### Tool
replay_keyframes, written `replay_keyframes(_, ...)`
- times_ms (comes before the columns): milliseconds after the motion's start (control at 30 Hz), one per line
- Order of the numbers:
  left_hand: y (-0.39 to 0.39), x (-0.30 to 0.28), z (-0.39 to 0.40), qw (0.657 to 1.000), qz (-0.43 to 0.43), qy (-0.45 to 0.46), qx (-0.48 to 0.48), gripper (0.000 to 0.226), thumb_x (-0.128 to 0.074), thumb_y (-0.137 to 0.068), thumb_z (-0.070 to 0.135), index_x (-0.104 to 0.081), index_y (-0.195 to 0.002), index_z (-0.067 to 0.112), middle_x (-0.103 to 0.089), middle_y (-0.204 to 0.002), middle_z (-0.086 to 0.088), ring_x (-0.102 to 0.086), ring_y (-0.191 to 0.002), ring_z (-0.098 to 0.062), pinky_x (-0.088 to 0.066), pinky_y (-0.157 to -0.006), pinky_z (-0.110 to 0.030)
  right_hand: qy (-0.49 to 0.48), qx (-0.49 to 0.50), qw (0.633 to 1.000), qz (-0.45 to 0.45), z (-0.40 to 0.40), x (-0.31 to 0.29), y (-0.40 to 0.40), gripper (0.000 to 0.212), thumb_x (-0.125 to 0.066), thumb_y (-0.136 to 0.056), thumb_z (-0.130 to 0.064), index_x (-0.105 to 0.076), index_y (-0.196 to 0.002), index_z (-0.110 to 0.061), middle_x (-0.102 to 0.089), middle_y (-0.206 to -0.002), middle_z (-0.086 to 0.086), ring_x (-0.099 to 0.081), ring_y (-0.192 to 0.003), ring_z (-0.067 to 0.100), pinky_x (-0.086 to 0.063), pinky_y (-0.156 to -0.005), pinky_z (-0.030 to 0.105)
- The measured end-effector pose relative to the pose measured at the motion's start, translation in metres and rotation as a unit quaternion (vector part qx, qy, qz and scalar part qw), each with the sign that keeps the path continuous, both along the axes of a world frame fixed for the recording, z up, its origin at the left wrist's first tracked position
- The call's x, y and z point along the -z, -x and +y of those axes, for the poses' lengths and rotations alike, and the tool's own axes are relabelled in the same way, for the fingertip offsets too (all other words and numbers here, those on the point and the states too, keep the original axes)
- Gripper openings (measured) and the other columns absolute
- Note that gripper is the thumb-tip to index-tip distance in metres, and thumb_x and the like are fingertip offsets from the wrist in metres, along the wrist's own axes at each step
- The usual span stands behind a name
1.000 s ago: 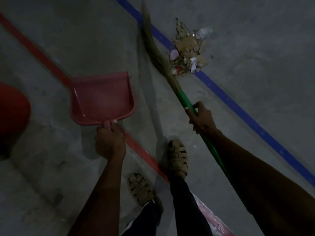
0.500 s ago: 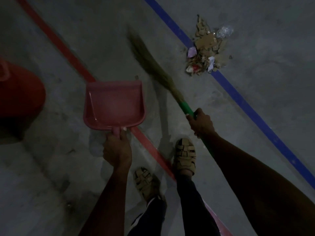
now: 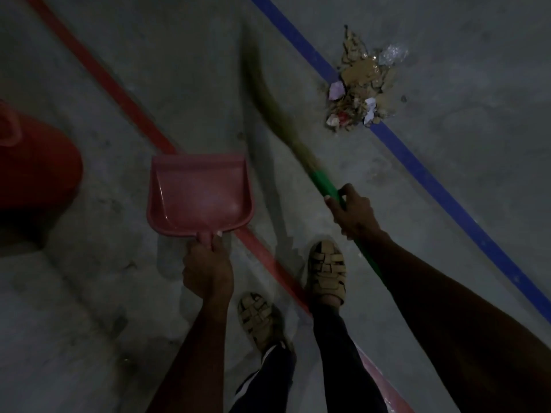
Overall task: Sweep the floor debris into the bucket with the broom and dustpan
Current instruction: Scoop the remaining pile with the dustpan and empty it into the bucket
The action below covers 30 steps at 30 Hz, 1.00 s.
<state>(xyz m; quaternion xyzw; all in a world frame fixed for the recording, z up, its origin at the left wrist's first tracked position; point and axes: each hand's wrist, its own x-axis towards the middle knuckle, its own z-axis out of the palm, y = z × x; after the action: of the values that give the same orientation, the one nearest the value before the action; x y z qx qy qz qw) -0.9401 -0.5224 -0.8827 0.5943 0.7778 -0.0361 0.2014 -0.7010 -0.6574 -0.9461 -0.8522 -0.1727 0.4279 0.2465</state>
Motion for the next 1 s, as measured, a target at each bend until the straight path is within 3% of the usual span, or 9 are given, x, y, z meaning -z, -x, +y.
replay_keyframes(133, 0.019, 0.003, 0.002, 1.0, 0.002, -0.004, -0.016, 0.056, -0.055, -0.094, 0.053, -0.058, -0.111, 0.0, -0.064, -0.11, -0.026, -0.061, -0.103, -0.043, -0.046, -0.078, -0.046, 0.047, -0.136, 0.989, -0.01, 0.028, 0.014, 0.026, 0.037, -0.054, -0.1, -0.049, -0.046, -0.111, -0.015, -0.062, -0.084, 0.011, -0.061, -0.058, 0.026, -0.059, -0.057, 0.042)
replay_keyframes(200, 0.027, 0.003, 0.003, 1.0, 0.003, -0.009, -0.01, 0.057, -0.054, -0.094, 0.054, -0.058, -0.11, 0.0, -0.064, -0.109, -0.025, -0.062, -0.102, -0.043, -0.046, -0.077, -0.044, 0.085, -0.158, 0.983, -0.027, 0.032, 0.02, 0.033, 0.039, -0.054, -0.098, -0.052, -0.047, -0.11, -0.015, -0.061, -0.088, 0.013, -0.062, -0.062, 0.028, -0.059, -0.062, 0.042)
replay_keyframes(367, 0.03, -0.006, 0.006, 1.0, 0.002, -0.02, 0.005, 0.055, -0.056, -0.093, 0.053, -0.059, -0.108, 0.001, -0.065, -0.106, -0.025, -0.062, -0.099, -0.043, -0.04, -0.071, -0.04, 0.119, -0.052, 0.991, -0.041, 0.012, 0.015, 0.023, 0.036, -0.053, -0.097, -0.053, -0.043, -0.104, -0.019, -0.062, -0.086, 0.011, -0.066, -0.067, 0.032, -0.061, -0.062, 0.051)
replay_keyframes(500, 0.012, -0.011, 0.01, 0.999, -0.006, -0.019, 0.038, 0.053, -0.057, -0.092, 0.054, -0.058, -0.105, 0.003, -0.066, -0.103, -0.025, -0.064, -0.095, -0.043, -0.044, -0.071, -0.042, 0.134, -0.007, 0.988, -0.077, -0.009, 0.004, -0.006, 0.034, -0.052, -0.098, -0.052, -0.041, -0.104, -0.021, -0.061, -0.087, 0.009, -0.066, -0.067, 0.03, -0.061, -0.06, 0.051)
replay_keyframes(733, -0.05, -0.021, 0.016, 0.993, -0.05, -0.03, 0.105, 0.05, -0.059, -0.092, 0.052, -0.061, -0.104, 0.003, -0.069, -0.095, -0.02, -0.065, -0.087, -0.038, -0.041, -0.067, -0.037, 0.08, 0.072, 0.99, -0.095, -0.032, -0.018, -0.054, 0.034, -0.051, -0.099, -0.051, -0.04, -0.107, -0.021, -0.062, -0.085, 0.013, -0.066, -0.066, 0.034, -0.059, -0.059, 0.057)
replay_keyframes(867, -0.09, -0.038, 0.012, 0.982, -0.072, -0.035, 0.17, 0.047, -0.059, -0.092, 0.052, -0.059, -0.111, 0.008, -0.069, -0.1, -0.019, -0.065, -0.088, -0.038, -0.05, -0.07, -0.041, 0.072, 0.083, 0.981, -0.157, -0.038, -0.048, -0.077, 0.036, -0.05, -0.098, -0.053, -0.043, -0.11, -0.019, -0.062, -0.083, 0.008, -0.062, -0.063, 0.028, -0.058, -0.055, 0.047)
replay_keyframes(933, -0.111, -0.047, 0.011, 0.977, -0.076, -0.029, 0.199, 0.043, -0.061, -0.092, 0.048, -0.058, -0.111, 0.009, -0.067, -0.104, -0.019, -0.065, -0.092, -0.039, -0.05, -0.073, -0.043, 0.092, 0.074, 0.97, -0.213, -0.04, -0.062, -0.091, 0.039, -0.051, -0.1, -0.048, -0.047, -0.116, -0.013, -0.057, -0.085, 0.007, -0.054, -0.066, 0.025, -0.045, -0.055, 0.034)
replay_keyframes(1000, -0.135, -0.053, 0.007, 0.974, -0.061, -0.02, 0.219, 0.043, -0.061, -0.091, 0.048, -0.06, -0.108, 0.008, -0.067, -0.103, -0.021, -0.065, -0.093, -0.039, -0.049, -0.073, -0.042, 0.112, 0.068, 0.96, -0.249, -0.039, -0.074, -0.11, 0.039, -0.052, -0.1, -0.046, -0.046, -0.118, -0.012, -0.055, -0.086, 0.008, -0.049, -0.067, 0.026, -0.036, -0.057, 0.032)
